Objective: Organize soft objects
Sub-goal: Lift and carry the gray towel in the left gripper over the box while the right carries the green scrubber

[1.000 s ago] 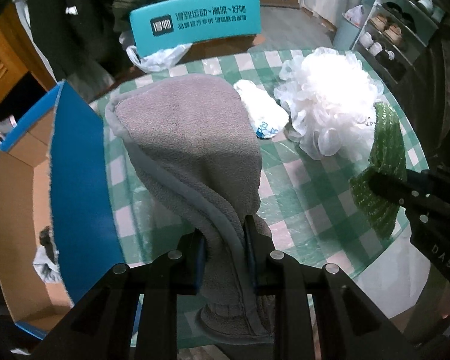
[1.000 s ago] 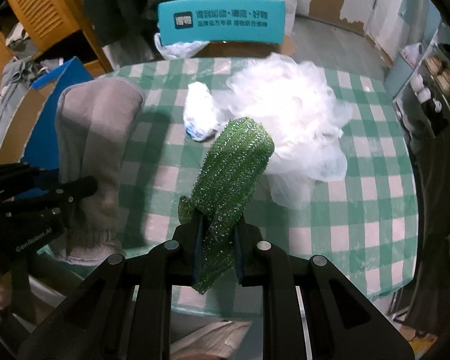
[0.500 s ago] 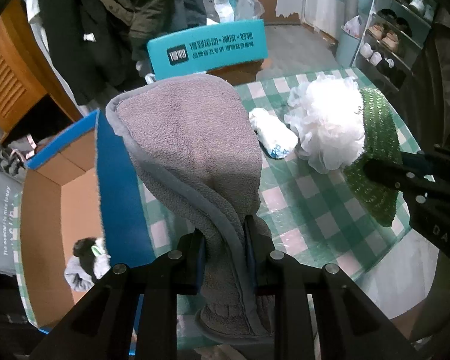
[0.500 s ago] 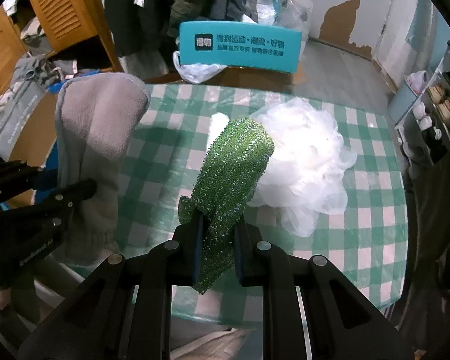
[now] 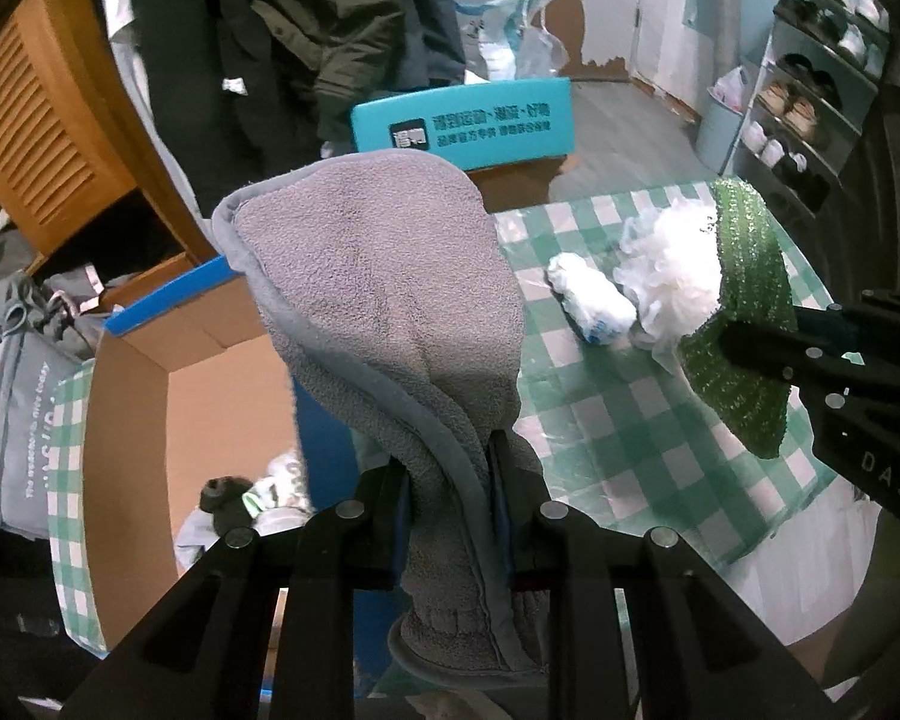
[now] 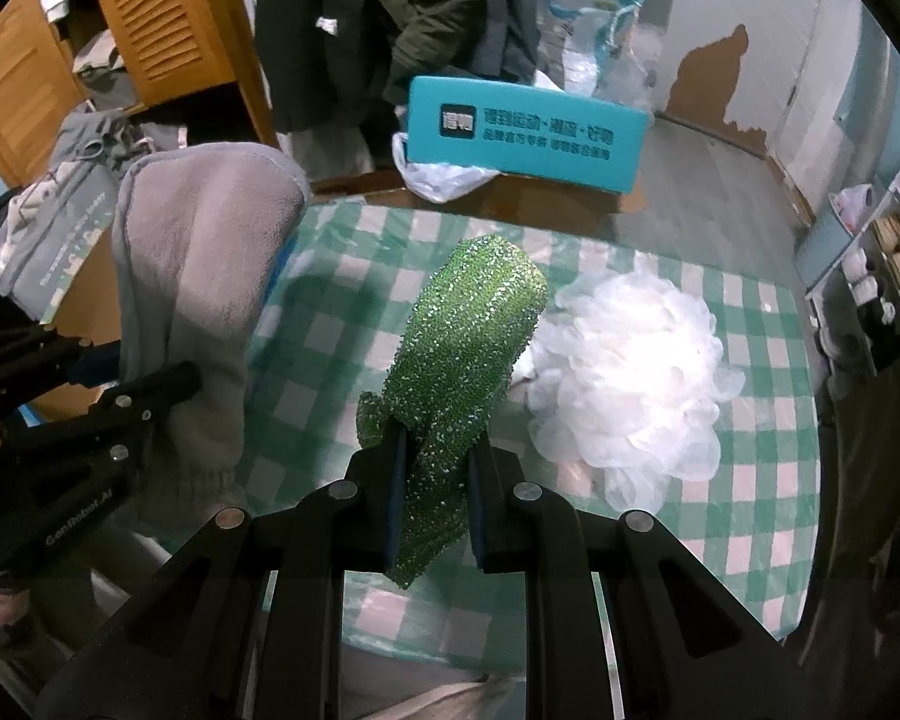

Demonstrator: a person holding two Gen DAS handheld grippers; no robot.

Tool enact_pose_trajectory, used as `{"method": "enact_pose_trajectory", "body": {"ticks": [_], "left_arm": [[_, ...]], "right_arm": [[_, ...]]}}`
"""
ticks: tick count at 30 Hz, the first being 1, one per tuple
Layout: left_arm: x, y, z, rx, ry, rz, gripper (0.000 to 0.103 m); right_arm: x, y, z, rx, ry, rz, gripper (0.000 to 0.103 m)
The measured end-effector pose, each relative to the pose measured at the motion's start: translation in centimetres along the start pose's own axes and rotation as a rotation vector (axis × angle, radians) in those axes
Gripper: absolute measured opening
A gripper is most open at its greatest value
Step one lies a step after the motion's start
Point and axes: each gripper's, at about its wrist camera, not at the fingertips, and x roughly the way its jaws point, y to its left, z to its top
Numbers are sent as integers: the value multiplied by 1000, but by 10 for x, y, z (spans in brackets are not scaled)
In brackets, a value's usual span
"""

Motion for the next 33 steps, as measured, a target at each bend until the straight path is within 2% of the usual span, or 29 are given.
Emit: {"method": "enact_pose_trajectory", "body": {"ticks": [21,33], "left_arm": [[-20,69,-14,-108,-55,63,22],[-19,116,-28,-210,-43,41,22]], "right_arm": [[3,72,38,-115,-28,61,16],[22,119,54,-184,-9,103,16]]}}
